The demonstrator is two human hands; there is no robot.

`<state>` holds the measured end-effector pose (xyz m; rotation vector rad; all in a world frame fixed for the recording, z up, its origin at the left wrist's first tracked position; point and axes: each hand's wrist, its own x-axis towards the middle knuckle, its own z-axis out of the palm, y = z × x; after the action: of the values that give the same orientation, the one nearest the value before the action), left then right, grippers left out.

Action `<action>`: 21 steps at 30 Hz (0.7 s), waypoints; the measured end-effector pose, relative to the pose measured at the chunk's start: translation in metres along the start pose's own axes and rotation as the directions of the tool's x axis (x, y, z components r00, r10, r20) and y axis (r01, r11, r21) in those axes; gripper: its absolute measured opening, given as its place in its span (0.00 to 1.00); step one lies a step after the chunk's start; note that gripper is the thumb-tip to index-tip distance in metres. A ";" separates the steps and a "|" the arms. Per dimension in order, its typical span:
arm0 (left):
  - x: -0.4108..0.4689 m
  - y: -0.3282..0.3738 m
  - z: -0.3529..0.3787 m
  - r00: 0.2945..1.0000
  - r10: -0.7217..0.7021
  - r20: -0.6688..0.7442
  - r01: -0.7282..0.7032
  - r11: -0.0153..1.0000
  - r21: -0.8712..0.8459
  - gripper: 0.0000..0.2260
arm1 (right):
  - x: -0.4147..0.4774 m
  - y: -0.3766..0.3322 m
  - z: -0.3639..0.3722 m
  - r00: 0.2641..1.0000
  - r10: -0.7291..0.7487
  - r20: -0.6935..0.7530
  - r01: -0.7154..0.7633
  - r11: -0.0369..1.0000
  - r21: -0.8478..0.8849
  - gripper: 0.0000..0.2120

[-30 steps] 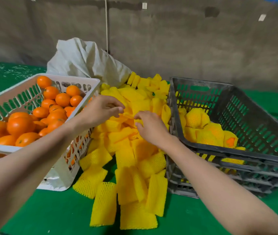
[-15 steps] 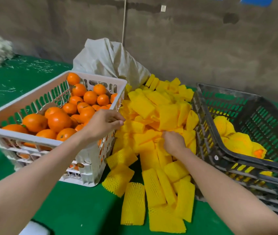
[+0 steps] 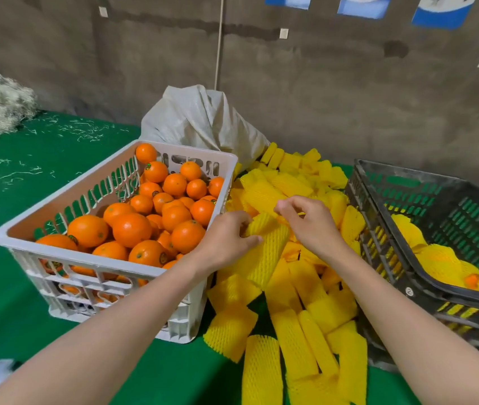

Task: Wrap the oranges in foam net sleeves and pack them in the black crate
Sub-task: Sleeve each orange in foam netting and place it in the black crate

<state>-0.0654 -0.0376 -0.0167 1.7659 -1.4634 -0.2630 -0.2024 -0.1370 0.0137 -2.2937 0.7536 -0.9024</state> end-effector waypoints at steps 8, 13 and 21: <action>0.004 -0.020 -0.037 0.996 -0.038 -0.077 0.028 0.991 -0.128 0.13 | 0.016 -0.022 0.031 0.978 -0.151 0.143 0.162 0.985 -0.066 0.11; 0.017 -0.074 -0.065 0.913 -0.380 0.146 0.355 0.919 0.172 0.04 | 0.024 -0.018 0.030 0.971 -0.073 0.227 0.072 0.997 0.010 0.09; 0.016 -0.101 -0.060 0.896 -0.409 0.174 0.333 0.878 0.344 0.35 | 0.015 -0.018 0.019 0.940 0.080 0.333 -0.216 0.894 0.394 0.13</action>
<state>0.0498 -0.0251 -0.0423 2.3445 -1.3702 -0.4882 -0.1736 -0.1293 0.0203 -1.8945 0.5241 -0.5493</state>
